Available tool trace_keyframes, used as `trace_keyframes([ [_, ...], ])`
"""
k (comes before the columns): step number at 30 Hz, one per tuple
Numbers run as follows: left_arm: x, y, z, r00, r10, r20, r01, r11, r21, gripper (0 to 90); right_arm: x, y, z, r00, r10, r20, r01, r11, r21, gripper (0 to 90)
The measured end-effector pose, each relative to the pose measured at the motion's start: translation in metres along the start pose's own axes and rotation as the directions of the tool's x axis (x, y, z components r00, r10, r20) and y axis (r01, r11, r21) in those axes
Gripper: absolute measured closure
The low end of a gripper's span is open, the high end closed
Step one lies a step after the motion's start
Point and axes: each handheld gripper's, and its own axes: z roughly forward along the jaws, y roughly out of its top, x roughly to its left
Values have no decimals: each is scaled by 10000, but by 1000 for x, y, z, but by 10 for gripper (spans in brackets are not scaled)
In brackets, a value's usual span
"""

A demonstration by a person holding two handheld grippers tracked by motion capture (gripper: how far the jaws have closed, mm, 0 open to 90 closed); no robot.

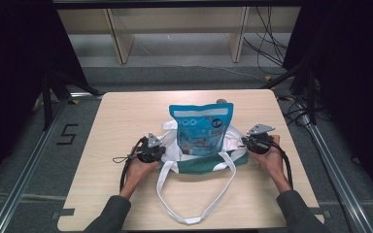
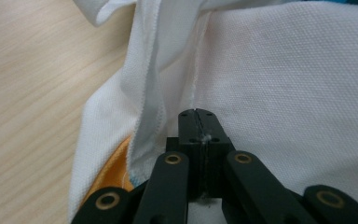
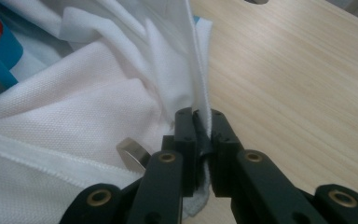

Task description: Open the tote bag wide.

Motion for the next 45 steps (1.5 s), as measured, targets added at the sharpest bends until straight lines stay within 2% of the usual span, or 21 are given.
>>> trace_keyframes([
  [7, 0, 0, 0, 9998, -140, 151, 140, 9999, -3, 871, -1, -1, -1, 9998, 216, 7, -216, 9997, -105, 826],
  [10, -1, 1, 2, 9998, -189, -12, 189, 9998, -62, 871, 0, 0, 0, 9995, 317, 74, -317, 9995, 36, 827],
  [11, -1, 1, 2, 9998, -195, -22, 194, 9998, -97, 871, -1, 0, 2, 9999, 126, 111, -125, 9999, -78, 829],
  [13, 2, 2, 2, 10000, 66, -45, -66, 10000, 32, 871, -1, 2, 3, 9996, 252, 94, -252, 9996, 89, 830],
  [17, 6, 4, 7, 9991, -388, -156, 385, 9991, -185, 871, -6, 8, 12, 9994, 77, 328, -73, 9999, -132, 831],
  [19, 8, 5, 8, 9992, -383, -98, 382, 9992, -140, 871, -6, 10, 14, 9990, 354, 267, -355, 9994, 28, 831],
  [24, 11, 6, 8, 9986, -532, -57, 531, 9985, -90, 856, -8, 12, 16, 9988, 240, 435, -234, 9996, -144, 819],
  [25, 10, 6, 7, 9961, -875, 115, 877, 9960, -184, 832, -9, 12, 16, 9992, 269, 293, -263, 9994, -211, 810],
  [27, 8, 7, 5, 9951, -972, 187, 977, 9948, -297, 775, -12, 13, 11, 9985, 472, 280, -465, 9986, -254, 783],
  [29, 8, 9, 3, 9952, -960, 186, 966, 9948, -318, 712, -15, 14, 6, 9940, 1063, 243, -1044, 9922, -679, 759],
  [31, 6, 14, -5, 9923, -1218, 233, 1230, 9909, -546, 613, -17, 15, -3, 9897, 1428, -13, -1425, 9866, -793, 734],
  [32, 6, 15, -8, 9915, -1261, 325, 1277, 9903, -541, 584, -19, 16, -8, 9898, 1420, -84, -1422, 9854, -936, 722],
  [34, 4, 17, -13, 9924, -1193, 286, 1206, 9915, -491, 541, -21, 17, -20, 9833, 1773, -404, -1811, 9750, -1291, 710],
  [35, 4, 17, -13, 9924, -1193, 286, 1206, 9915, -491, 525, -21, 17, -20, 9833, 1773, -404, -1811, 9750, -1291, 710],
  [36, 4, 18, -19, 9930, -1164, 219, 1175, 9913, -588, 508, -22, 18, -32, 9815, 1839, -524, -1902, 9676, -1660, 698],
  [38, 5, 18, -24, 9921, -1239, 200, 1249, 9902, -621, 498, -23, 18, -37, 9822, 1785, -583, -1858, 9689, -1636, 693],
  [39, 8, 19, -28, 9943, -1044, 229, 1054, 9934, -457, 484, -24, 18, -42, 9839, 1701, -554, -1774, 9679, -1779, 686],
  [41, 8, 20, -38, 9921, -1250, 137, 1257, 9884, -848, 462, -24, 17, -51, 9827, 1726, -676, -1824, 9654, -1866, 682],
  [42, 8, 20, -42, 9922, -1238, 140, 1246, 9878, -935, 455, -21, 16, -54, 9783, 1961, -664, -2054, 9596, -1923, 677],
  [43, 7, 21, -45, 9885, -1509, 104, 1511, 9818, -1154, 447, -21, 16, -55, 9806, 1832, -700, -1935, 9618, -1938, 669],
  [45, 7, 22, -49, 9886, -1498, 129, 1502, 9810, -1232, 437, -20, 15, -57, 9778, 1938, -791, -2051, 9626, -1771, 663],
])
